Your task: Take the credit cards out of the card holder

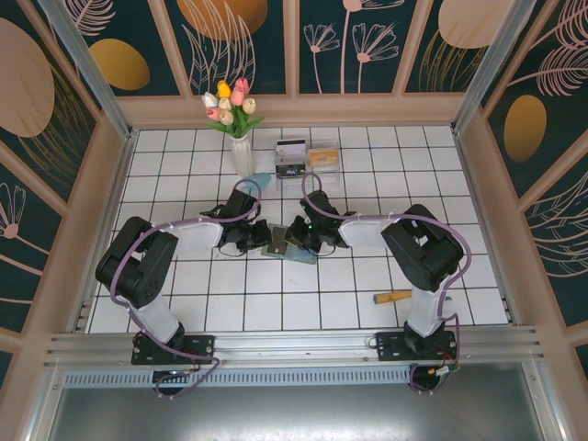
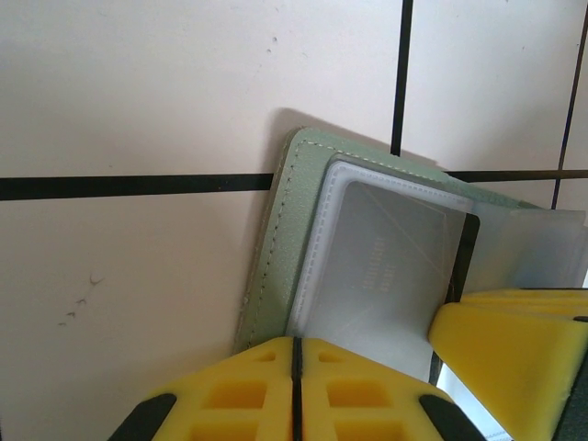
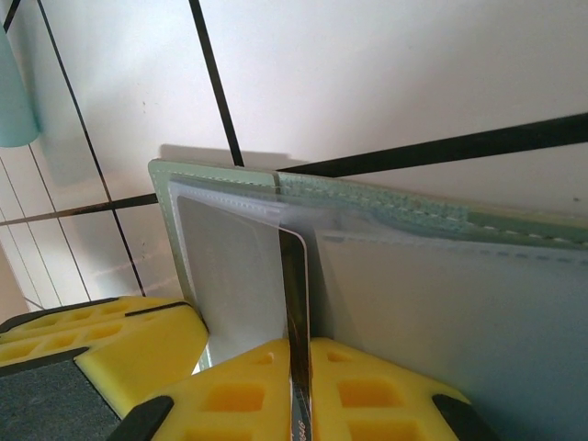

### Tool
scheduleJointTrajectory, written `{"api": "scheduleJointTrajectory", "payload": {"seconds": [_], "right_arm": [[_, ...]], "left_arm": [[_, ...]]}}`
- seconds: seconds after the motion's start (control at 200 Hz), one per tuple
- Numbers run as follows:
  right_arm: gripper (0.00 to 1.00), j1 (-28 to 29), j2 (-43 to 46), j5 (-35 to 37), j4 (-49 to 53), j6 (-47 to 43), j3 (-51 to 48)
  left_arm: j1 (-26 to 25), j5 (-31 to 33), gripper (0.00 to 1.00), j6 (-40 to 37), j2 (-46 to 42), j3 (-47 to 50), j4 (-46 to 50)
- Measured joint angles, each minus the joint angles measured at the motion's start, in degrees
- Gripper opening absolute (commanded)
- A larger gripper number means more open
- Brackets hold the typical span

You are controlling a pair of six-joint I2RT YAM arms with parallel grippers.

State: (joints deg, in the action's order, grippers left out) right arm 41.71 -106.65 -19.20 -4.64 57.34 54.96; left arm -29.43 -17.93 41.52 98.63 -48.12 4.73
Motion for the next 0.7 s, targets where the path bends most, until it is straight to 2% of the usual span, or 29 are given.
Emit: {"api": "scheduleJointTrajectory", "payload": {"seconds": [0.225,0.415,0.701], "right_arm": [[0.10,0.0,0.9,0.0,0.2,-0.1,-0.7],[0.04,0.0,1.8,0.0,0.2,-0.5,-1.2],[0.05,-0.3,2.7,0.7,1.9,-1.1,-1.8]], "left_arm": [[-0.2,0.0,0.04,-0.3,0.0,0.0,0.0],[-0.2,0.0,0.04,-0.4,0.0,0.0,0.0],[-0.2,1.0,0.04,-0.4,0.1,-0.1,0.5]]}}
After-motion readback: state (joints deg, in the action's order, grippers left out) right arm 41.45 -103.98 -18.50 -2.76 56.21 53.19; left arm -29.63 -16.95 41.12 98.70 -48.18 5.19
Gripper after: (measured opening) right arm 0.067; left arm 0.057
